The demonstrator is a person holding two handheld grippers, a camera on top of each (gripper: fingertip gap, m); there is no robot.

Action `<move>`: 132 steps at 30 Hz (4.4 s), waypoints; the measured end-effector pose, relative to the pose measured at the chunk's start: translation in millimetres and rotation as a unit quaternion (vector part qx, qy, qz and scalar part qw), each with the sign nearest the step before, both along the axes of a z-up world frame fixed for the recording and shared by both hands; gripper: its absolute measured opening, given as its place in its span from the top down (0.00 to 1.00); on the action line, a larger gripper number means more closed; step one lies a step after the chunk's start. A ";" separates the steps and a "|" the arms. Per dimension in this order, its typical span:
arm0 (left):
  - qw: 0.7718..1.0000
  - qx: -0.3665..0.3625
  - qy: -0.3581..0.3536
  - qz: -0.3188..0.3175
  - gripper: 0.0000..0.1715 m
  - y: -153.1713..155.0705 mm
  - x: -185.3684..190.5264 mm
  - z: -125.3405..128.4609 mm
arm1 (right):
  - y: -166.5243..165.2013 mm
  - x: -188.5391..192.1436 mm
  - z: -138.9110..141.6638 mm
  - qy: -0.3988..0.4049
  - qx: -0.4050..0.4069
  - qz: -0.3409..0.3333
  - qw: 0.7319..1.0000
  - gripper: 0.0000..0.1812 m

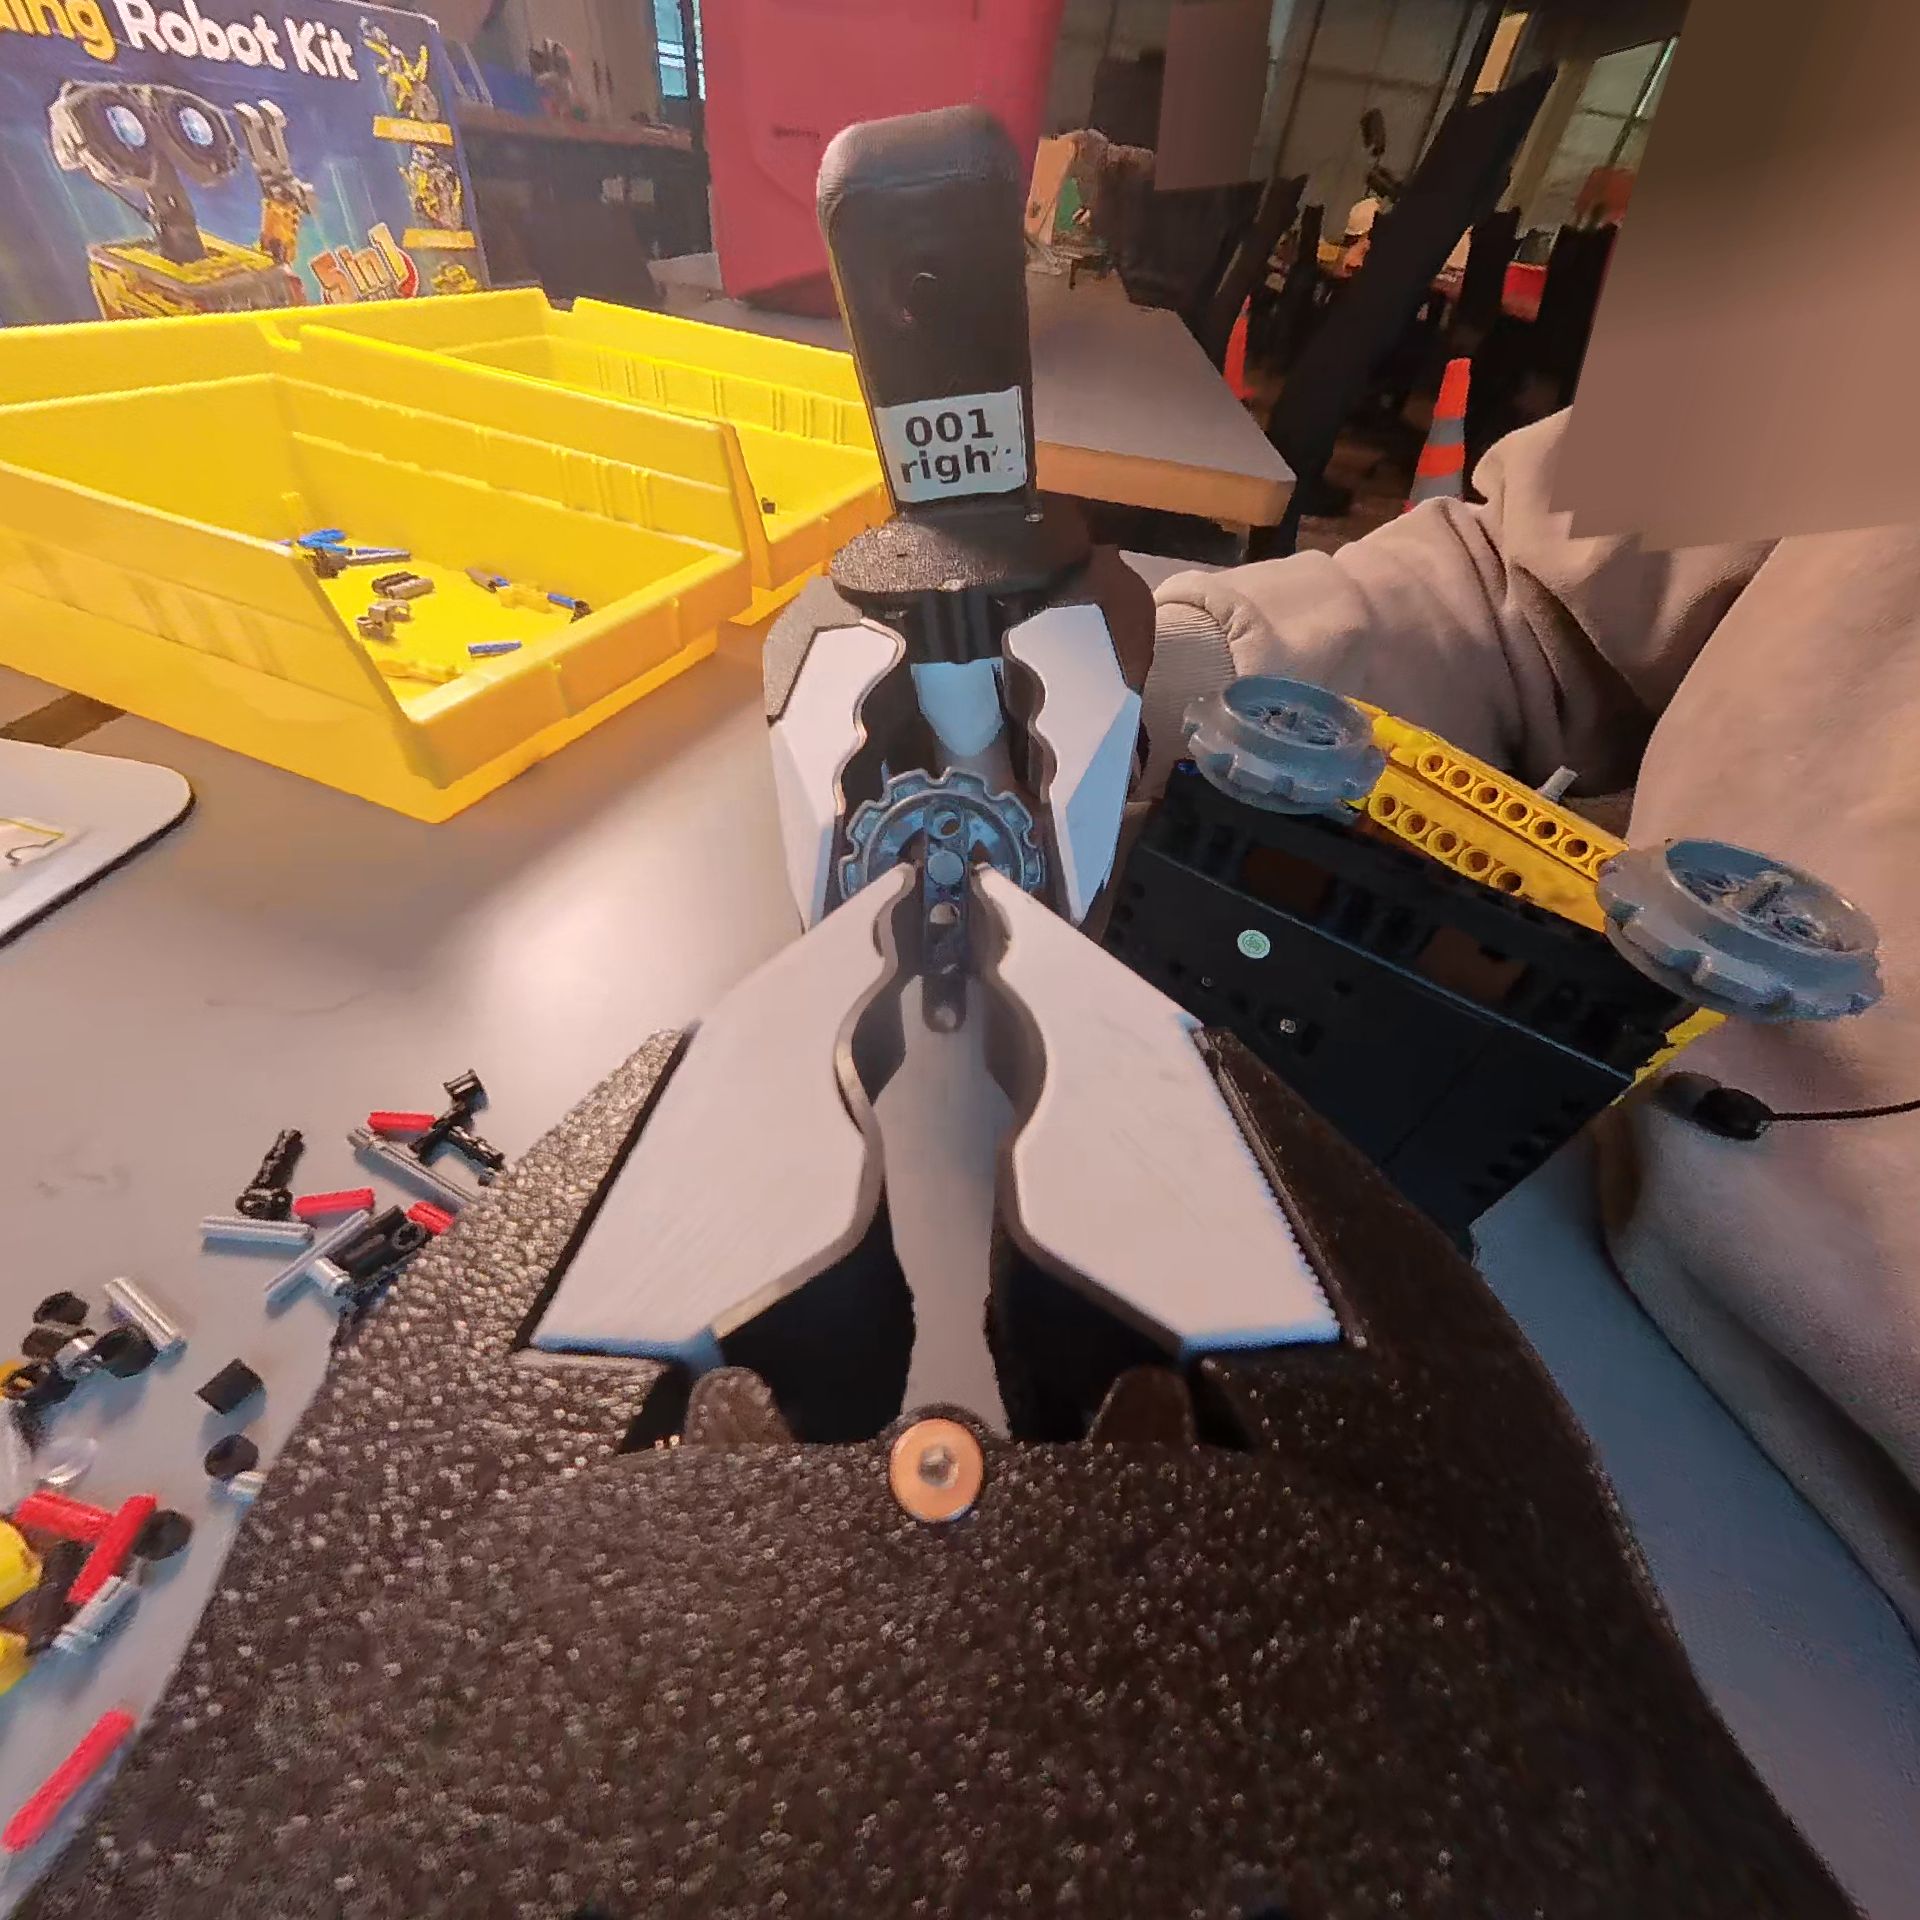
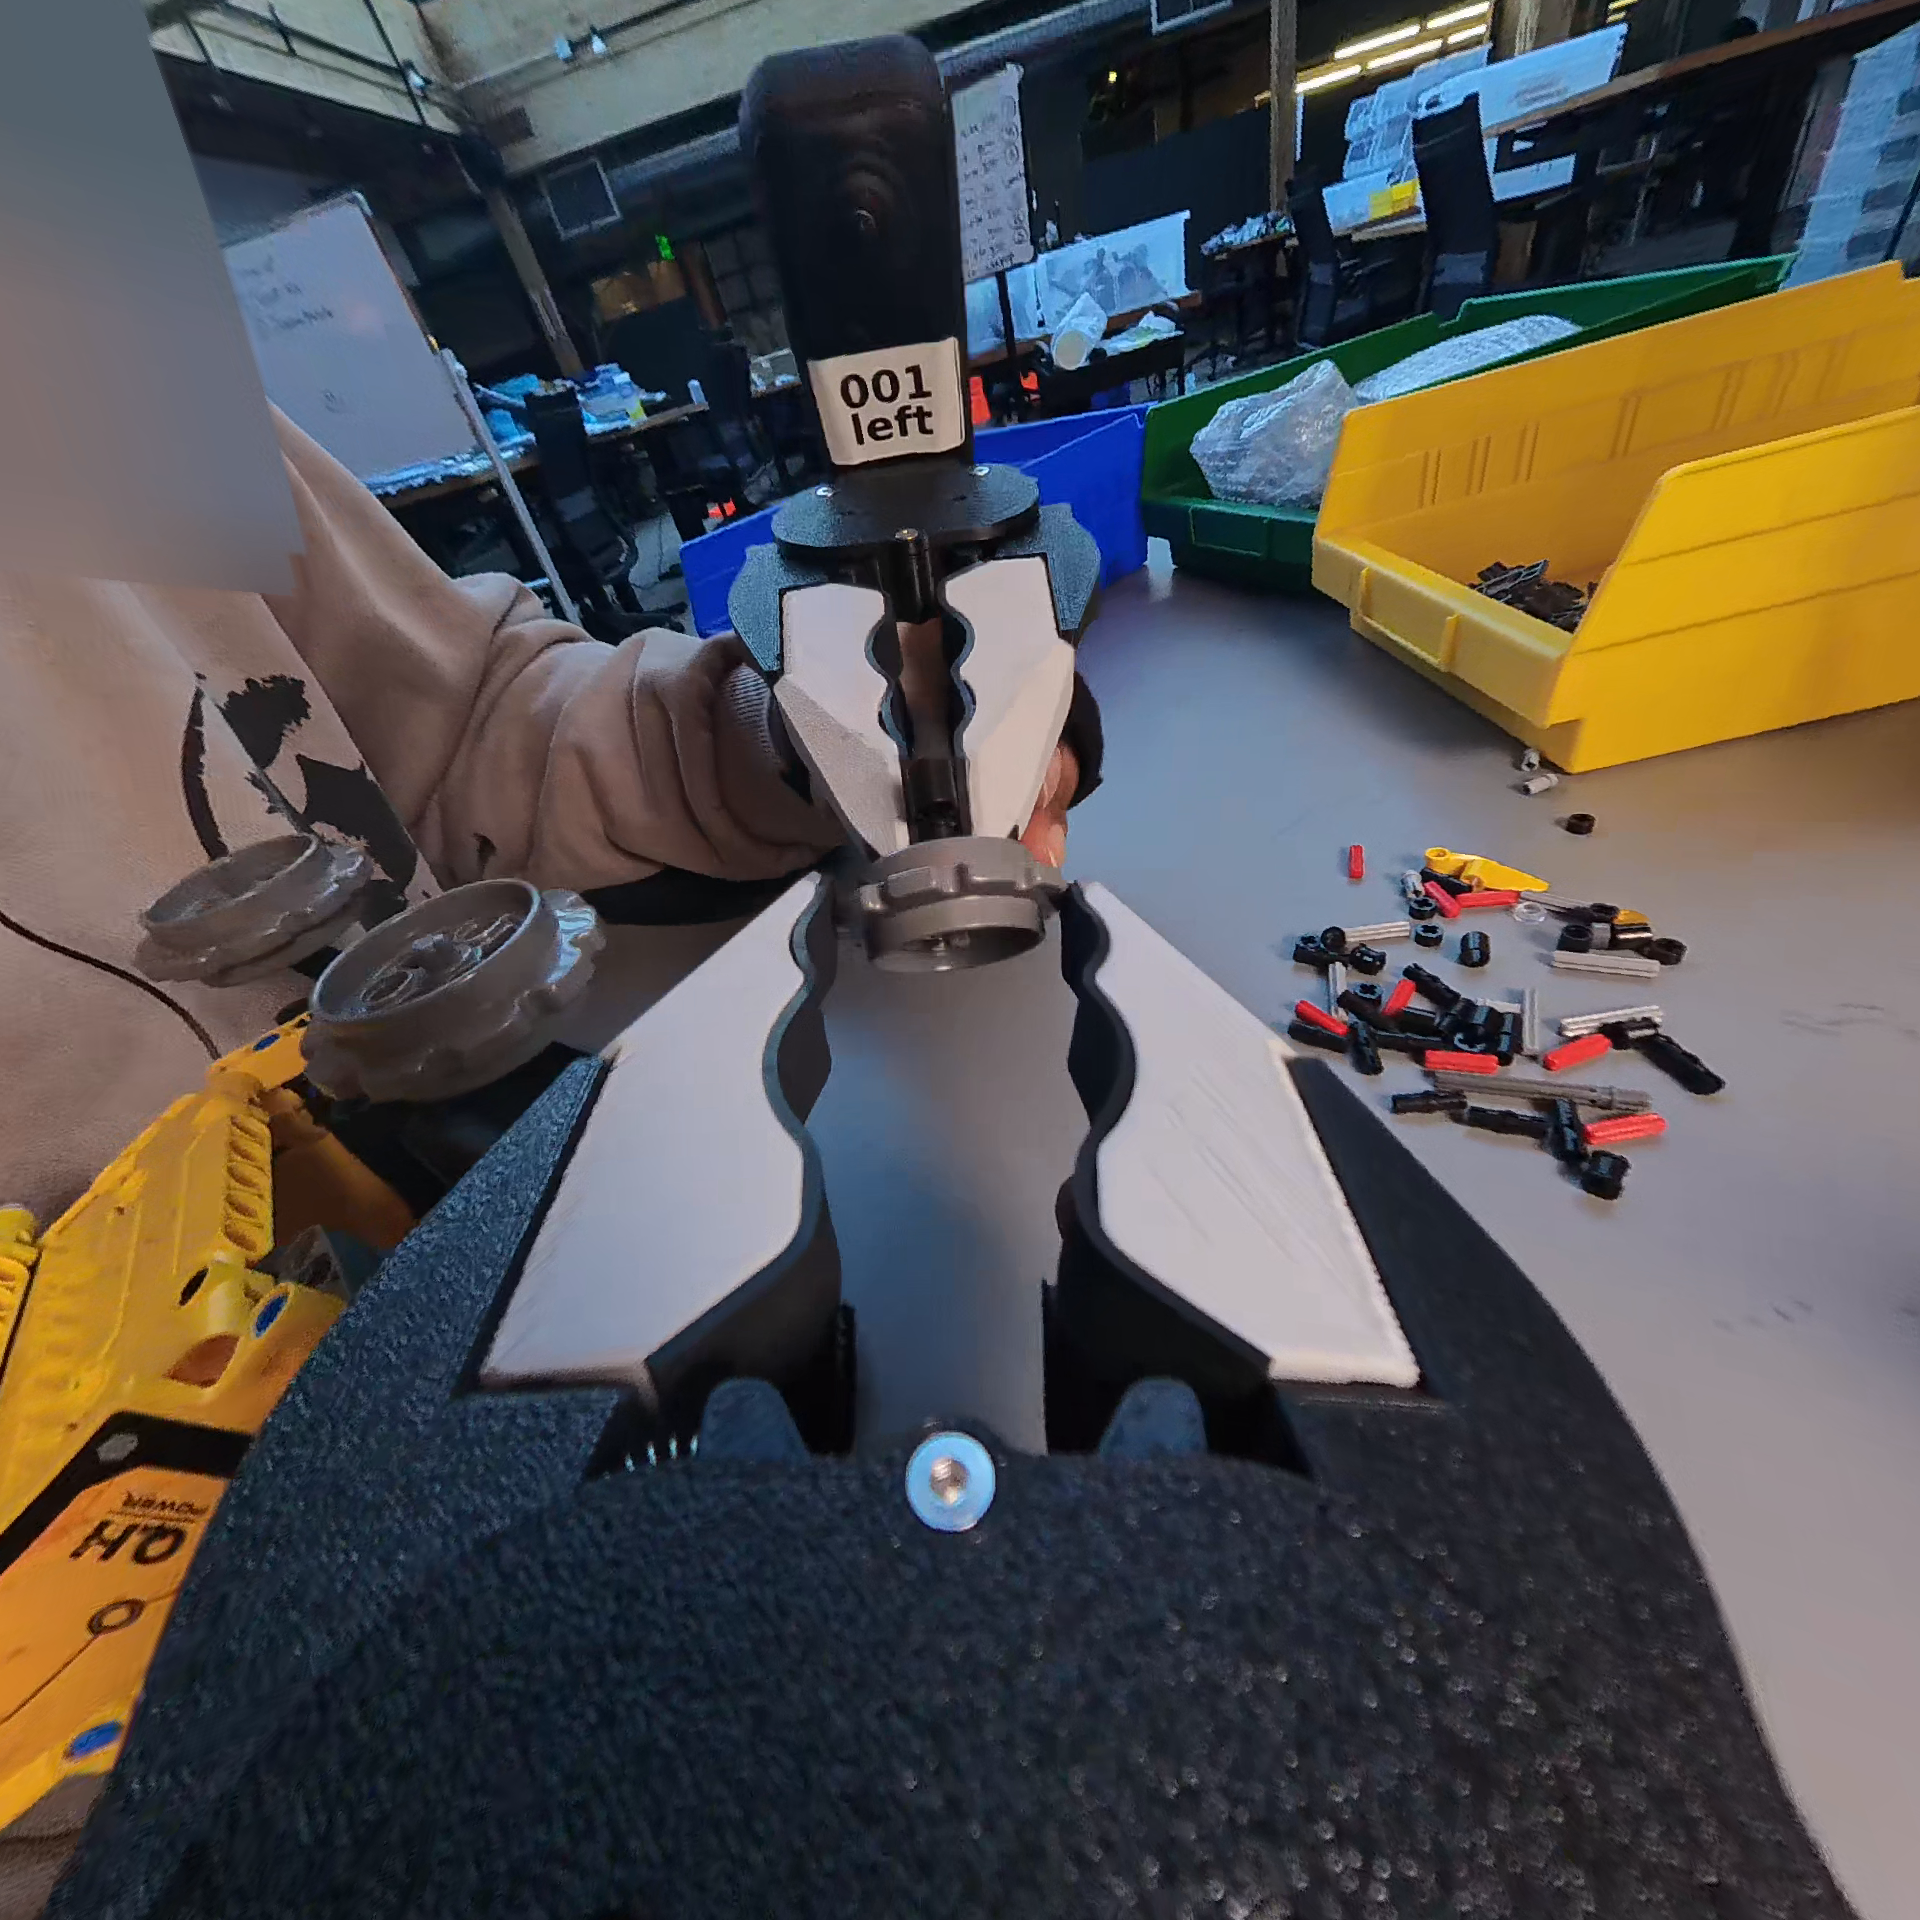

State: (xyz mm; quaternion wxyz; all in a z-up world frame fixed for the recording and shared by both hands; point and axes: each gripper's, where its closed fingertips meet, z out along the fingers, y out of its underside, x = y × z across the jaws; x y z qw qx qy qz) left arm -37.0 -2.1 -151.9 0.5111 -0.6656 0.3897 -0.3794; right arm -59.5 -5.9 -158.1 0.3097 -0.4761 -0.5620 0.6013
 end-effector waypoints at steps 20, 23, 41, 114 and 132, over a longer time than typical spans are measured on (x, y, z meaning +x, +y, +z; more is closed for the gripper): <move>0.999 0.006 0.043 0.027 0.96 6.2 -2.2 -16.6 | 6.3 -2.1 -23.1 -0.087 0.115 -0.031 0.989 0.77; 1.000 0.006 -0.007 0.027 0.96 6.8 -2.8 1.8 | 7.0 -1.2 -2.1 -0.045 0.059 -0.028 0.997 0.78; 0.974 -0.018 -0.205 0.095 0.96 21.8 -82.3 54.3 | 69.7 55.2 49.9 0.101 -0.041 -0.115 0.987 1.00; 0.899 -0.154 -0.410 -0.001 0.97 25.2 3.2 58.9 | 18.7 -9.7 54.5 0.102 0.006 -0.134 0.986 0.76; 0.890 -0.169 -0.424 -0.027 0.95 19.8 14.6 60.1 | 16.7 -11.1 53.4 0.095 0.059 -0.150 0.982 0.66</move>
